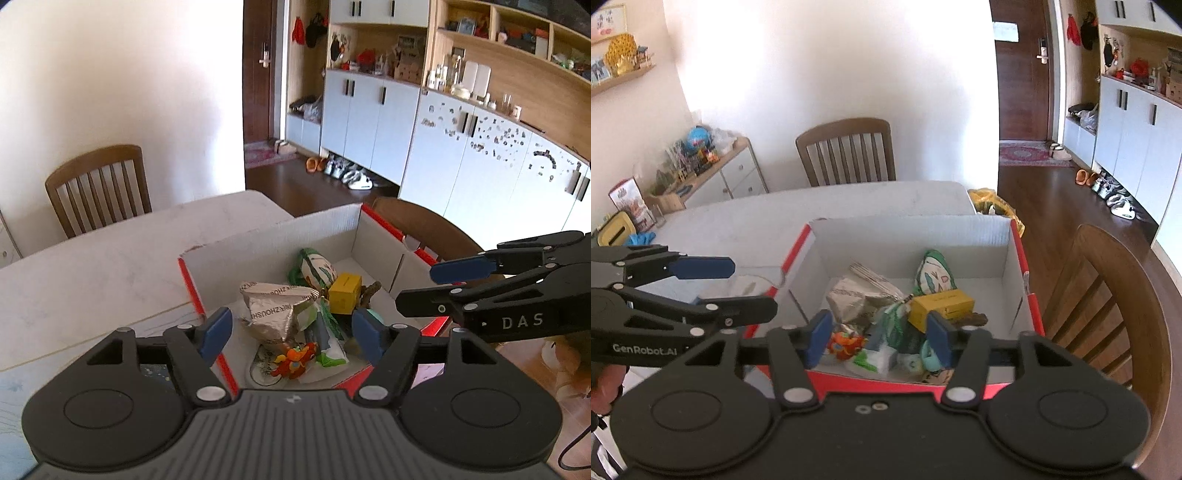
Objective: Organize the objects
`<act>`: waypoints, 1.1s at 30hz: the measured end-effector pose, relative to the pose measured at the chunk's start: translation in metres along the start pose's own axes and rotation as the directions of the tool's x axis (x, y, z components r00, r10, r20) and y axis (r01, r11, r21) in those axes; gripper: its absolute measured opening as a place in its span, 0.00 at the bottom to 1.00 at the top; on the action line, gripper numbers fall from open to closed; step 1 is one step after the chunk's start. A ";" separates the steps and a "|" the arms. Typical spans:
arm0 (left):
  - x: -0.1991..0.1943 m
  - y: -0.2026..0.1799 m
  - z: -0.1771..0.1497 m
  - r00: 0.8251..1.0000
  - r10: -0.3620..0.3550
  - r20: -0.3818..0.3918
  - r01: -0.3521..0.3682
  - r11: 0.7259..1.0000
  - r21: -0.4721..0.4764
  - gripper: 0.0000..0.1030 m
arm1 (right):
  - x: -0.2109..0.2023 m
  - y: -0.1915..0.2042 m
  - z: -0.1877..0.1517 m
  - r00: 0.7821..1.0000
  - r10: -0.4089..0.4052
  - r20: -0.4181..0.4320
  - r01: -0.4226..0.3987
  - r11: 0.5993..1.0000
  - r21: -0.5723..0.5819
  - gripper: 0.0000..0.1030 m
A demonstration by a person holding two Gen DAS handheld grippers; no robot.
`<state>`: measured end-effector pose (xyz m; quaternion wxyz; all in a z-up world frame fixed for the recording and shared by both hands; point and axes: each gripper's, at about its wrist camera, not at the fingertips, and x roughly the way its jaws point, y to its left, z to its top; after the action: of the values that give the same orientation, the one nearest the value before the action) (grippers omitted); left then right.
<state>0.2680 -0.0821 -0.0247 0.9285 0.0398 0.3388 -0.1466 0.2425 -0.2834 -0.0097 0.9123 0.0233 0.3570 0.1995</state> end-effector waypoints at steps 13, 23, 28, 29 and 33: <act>-0.043 0.019 -0.013 0.998 -0.012 0.061 0.012 1.000 0.005 0.79 | -0.025 0.037 -0.014 0.995 -0.025 0.093 0.021 0.999 0.039 0.79; -0.059 0.038 -0.027 0.997 -0.010 0.077 0.013 0.999 -0.030 0.91 | -0.042 0.059 -0.028 0.981 -0.058 0.184 0.042 0.995 0.086 0.99; -0.065 0.052 -0.035 0.996 -0.014 0.091 0.021 0.997 -0.077 0.99 | -0.045 0.073 -0.037 0.978 -0.092 0.189 0.074 0.992 0.102 0.99; -0.066 0.055 -0.036 0.996 -0.013 0.092 0.021 0.996 -0.084 0.99 | -0.046 0.076 -0.040 0.976 -0.100 0.192 0.080 0.991 0.108 0.99; -0.071 0.064 -0.042 0.995 -0.013 0.100 0.023 0.994 -0.104 1.00 | -0.049 0.088 -0.048 0.969 -0.142 0.200 0.118 0.985 0.124 0.99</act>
<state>0.2096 0.0035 -0.0133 0.9437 -0.0195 0.2997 -0.1388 0.1475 -0.2255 0.0019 0.9530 0.0716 0.2707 0.1155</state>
